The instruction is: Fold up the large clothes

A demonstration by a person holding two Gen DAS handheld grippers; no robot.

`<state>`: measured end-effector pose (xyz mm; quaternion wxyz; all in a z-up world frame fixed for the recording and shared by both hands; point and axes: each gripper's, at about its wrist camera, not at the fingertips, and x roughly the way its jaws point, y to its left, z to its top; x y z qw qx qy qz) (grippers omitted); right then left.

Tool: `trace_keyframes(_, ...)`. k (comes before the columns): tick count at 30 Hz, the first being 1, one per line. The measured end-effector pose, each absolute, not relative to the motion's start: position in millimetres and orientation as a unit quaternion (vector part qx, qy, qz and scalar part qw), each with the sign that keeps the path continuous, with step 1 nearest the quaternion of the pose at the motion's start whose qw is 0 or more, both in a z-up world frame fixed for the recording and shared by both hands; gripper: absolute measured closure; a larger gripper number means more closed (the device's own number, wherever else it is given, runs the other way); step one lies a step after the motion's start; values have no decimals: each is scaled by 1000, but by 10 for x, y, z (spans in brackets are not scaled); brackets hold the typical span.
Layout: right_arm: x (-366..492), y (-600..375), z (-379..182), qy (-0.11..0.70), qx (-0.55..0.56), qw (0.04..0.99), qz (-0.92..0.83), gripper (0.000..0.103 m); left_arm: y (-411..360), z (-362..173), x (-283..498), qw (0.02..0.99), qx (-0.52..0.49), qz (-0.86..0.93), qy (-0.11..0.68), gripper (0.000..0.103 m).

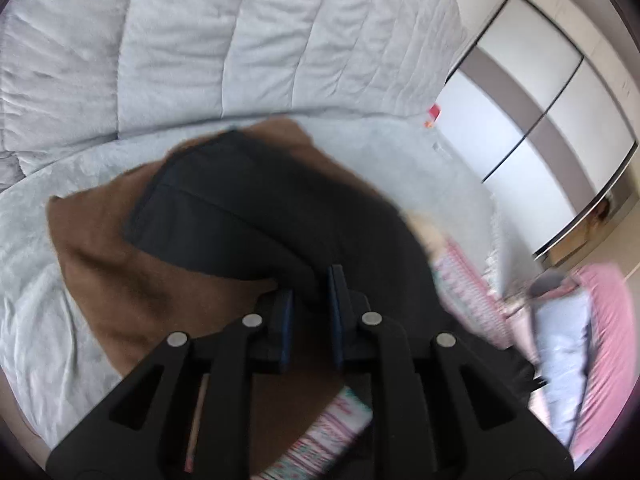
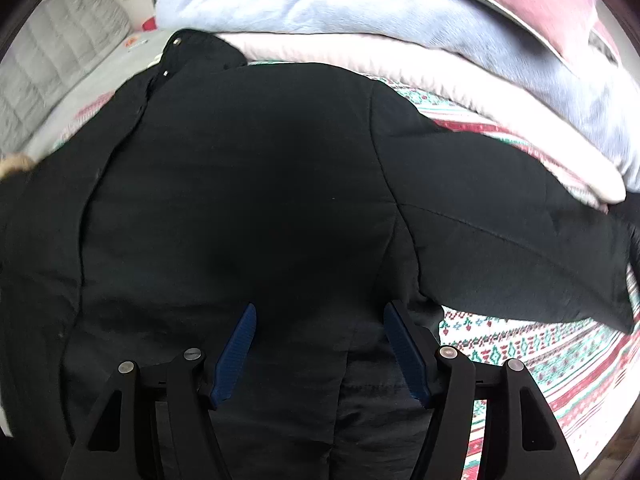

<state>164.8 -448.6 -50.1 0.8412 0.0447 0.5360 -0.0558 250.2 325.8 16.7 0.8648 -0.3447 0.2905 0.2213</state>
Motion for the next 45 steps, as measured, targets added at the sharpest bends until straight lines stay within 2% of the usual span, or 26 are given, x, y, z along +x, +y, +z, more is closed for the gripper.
trace_keyframes(1,1647,-4510,-495,536,52,841,-55,36,3267,244,2452,866,-345,230,281,83)
trace_keyframes(2,1649,-4531,-485,535,61,841,-55,36,3292,333,2401,868,-341,243,266,76)
trace_keyframes(3,1659,-4548,-480,535,66,841,-54,36,3257,467,2301,874,-330,263,241,63)
trace_keyframes(4,1672,-4566,-469,535,78,840,-50,36,3226,557,2246,879,-314,279,224,57)
trace_keyframes(5,1686,-4576,-456,533,88,840,-46,36,3178,690,2174,886,-288,302,202,52)
trace_keyframes(7,1736,-4611,-415,527,114,841,-37,36,3106,833,2102,896,-254,317,181,50)
trace_keyframes(9,1818,-4623,-346,516,137,845,-36,35,2955,949,2238,912,-233,284,185,39)
trace_keyframes(11,1974,-4624,-296,506,161,847,-19,35,2706,932,2517,929,-215,196,230,34)
trace_keyframes(17,2529,-4607,-284,503,255,825,32,34,1672,617,3400,927,-165,-7,336,34)
trace_keyframes(21,2986,-4466,-148,498,266,825,37,34,1005,392,3954,907,-150,-100,380,34)
trace_keyframes(25,3594,-4194,13,480,282,829,59,33,507,145,4306,899,-133,-136,394,34)
trace_keyframes(28,4073,-3827,33,475,253,842,44,28,264,-92,4479,892,-134,-135,409,34)
trace_keyframes(33,4667,-3598,-304,500,243,830,-39,29,128,-441,4529,878,-132,-134,440,34)
trace_keyframes(34,4778,-3573,-384,499,247,829,-46,34,152,-477,4516,879,-128,-130,440,34)
trace_keyframes(35,4794,-3565,-431,490,251,834,-28,74,183,-502,4516,880,-125,-126,441,34)
trace_keyframes(36,4770,-3552,-458,489,249,836,-13,94,228,-510,4535,878,-125,-121,446,34)
trace_keyframes(41,3837,-3460,-69,375,206,902,63,96,436,-409,4545,872,-179,-133,435,34)
trace_keyframes(45,2889,-3141,85,340,120,922,143,100,426,-288,4491,857,-227,-167,432,34)
